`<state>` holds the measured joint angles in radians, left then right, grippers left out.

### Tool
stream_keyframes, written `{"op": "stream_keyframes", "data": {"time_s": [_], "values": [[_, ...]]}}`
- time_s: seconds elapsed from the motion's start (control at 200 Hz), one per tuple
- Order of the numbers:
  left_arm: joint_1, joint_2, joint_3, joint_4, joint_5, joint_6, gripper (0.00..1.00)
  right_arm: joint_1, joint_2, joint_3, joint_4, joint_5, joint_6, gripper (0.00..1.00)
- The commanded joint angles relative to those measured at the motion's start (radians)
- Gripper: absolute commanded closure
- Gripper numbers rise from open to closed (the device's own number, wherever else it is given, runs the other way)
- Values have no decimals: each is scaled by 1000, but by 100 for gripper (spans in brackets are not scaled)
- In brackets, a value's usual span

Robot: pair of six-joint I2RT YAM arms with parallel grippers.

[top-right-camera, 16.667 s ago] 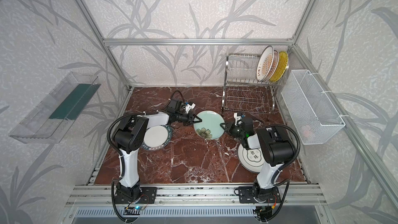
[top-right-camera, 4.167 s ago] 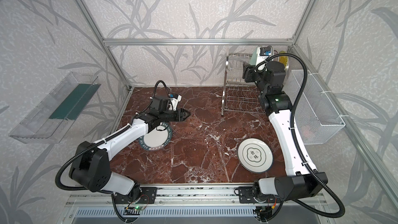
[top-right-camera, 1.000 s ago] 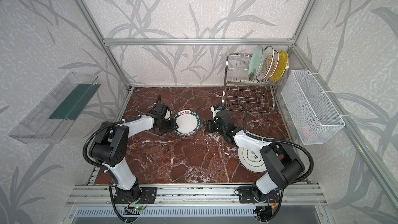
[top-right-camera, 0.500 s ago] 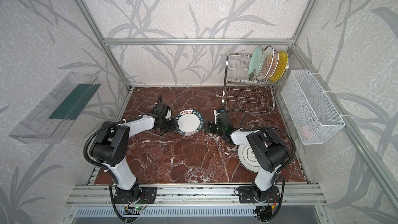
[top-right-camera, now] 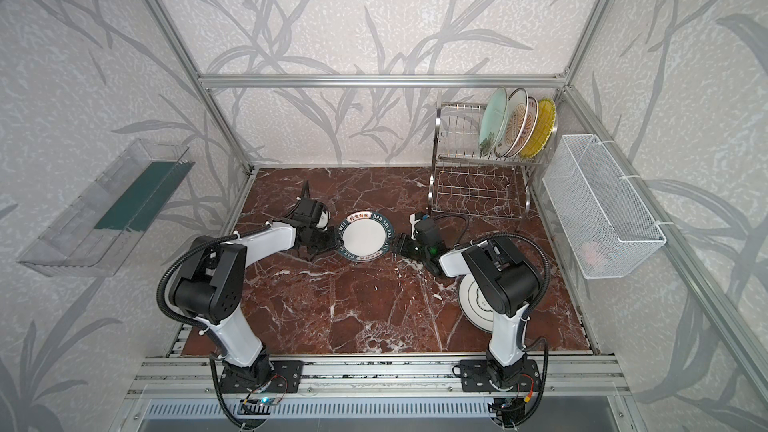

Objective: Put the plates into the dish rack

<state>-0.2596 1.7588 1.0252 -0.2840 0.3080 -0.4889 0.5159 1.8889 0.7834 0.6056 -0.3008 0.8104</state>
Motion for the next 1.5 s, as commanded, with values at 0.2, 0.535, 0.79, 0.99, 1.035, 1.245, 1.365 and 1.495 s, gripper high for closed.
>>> {"op": "stream_keyframes", "data": {"time_s": [0.2, 0.535, 0.79, 0.99, 1.035, 1.245, 1.365, 1.495], "values": [[8, -62, -17, -26, 11, 10, 56, 1, 97, 59, 59, -34, 53, 42], [25, -102, -35, -38, -7, 13, 56, 0, 175, 109, 84, -34, 83, 59], [31, -117, -42, -38, -3, 13, 56, -2, 212, 126, 98, -42, 98, 70], [38, -128, -52, -36, -7, 13, 56, -6, 221, 126, 106, -44, 101, 73], [39, -130, -55, -36, -7, 13, 56, -6, 223, 126, 106, -46, 102, 74], [45, -139, -61, -35, -7, 13, 56, -8, 223, 125, 112, -50, 102, 81], [48, -145, -65, -35, -7, 12, 56, -10, 223, 123, 115, -53, 104, 84], [51, -156, -68, -38, -7, 12, 56, -13, 217, 119, 117, -55, 103, 89]]}}
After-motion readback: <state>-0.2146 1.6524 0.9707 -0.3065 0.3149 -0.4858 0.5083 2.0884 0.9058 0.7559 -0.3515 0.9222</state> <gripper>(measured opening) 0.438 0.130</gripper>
